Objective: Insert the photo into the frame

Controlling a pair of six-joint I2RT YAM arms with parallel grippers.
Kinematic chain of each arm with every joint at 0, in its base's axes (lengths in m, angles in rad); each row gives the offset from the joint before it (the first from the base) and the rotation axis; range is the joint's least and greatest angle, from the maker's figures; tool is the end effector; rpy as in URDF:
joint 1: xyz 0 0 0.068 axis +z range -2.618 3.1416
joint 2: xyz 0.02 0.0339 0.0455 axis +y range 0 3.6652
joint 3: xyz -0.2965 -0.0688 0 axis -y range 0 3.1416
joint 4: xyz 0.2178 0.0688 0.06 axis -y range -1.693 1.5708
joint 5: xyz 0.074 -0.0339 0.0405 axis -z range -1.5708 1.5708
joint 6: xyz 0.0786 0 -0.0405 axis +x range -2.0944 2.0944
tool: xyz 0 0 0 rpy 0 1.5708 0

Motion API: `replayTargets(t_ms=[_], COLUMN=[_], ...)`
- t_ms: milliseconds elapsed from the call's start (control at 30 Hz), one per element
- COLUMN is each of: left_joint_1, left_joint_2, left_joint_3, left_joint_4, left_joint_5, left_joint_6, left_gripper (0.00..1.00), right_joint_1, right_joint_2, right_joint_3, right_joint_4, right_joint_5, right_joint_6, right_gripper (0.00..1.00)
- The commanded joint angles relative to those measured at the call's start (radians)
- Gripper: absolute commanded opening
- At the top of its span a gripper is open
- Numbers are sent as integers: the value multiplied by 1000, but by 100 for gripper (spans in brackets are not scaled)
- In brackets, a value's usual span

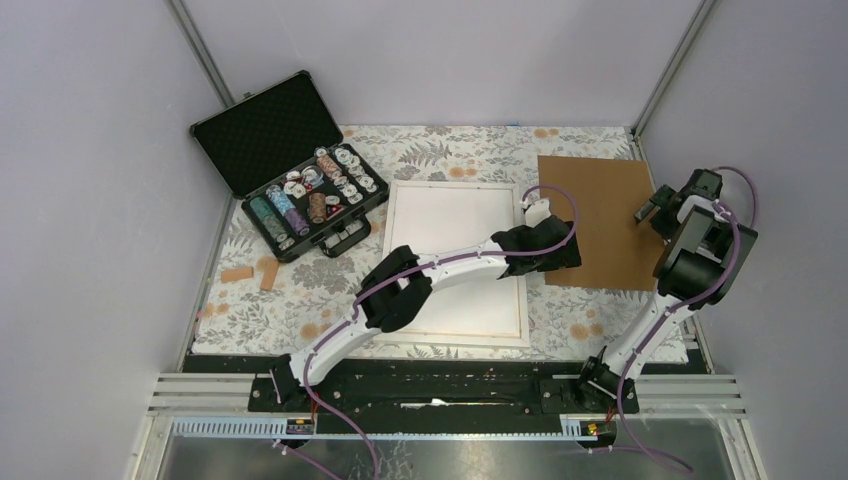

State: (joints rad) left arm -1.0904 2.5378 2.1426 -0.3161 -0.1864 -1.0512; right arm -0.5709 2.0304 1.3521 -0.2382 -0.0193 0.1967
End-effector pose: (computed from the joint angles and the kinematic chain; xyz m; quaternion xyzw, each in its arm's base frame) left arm 0.2915 -0.5278 0.1546 -0.0210 0.9057 -0.3235 0.2731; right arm 0.3808 -0.2428 0.1682 0.3517 0.8792 -0.0508 0.3174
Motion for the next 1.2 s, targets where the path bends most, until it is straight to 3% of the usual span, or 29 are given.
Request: replayTargets(t_ms=[0, 500, 767, 933, 1167], left_joint_1=[15, 20, 29, 29, 30], left_joint_2=[102, 71, 9, -21, -66], left_joint_3=[-82, -149, -232, -255, -304], left_joint_4=[-240, -177, -98, -78, -42], left_joint_5=[29, 41, 43, 40, 39], left_joint_6=[17, 18, 36, 45, 52], left_gripper=[99, 99, 99, 99, 99], right_joint_1=[-20, -21, -13, 52, 156], right_joint_2=[47, -365, -531, -619, -635], right_joint_3=[40, -122, -183, -149, -100], right_joint_4=[-13, -72, -145, -234, -335], right_joint_5=[-123, -591, -639, -609, -569], right_joint_6=[34, 177, 209, 199, 193], right_gripper=[100, 84, 79, 78, 64])
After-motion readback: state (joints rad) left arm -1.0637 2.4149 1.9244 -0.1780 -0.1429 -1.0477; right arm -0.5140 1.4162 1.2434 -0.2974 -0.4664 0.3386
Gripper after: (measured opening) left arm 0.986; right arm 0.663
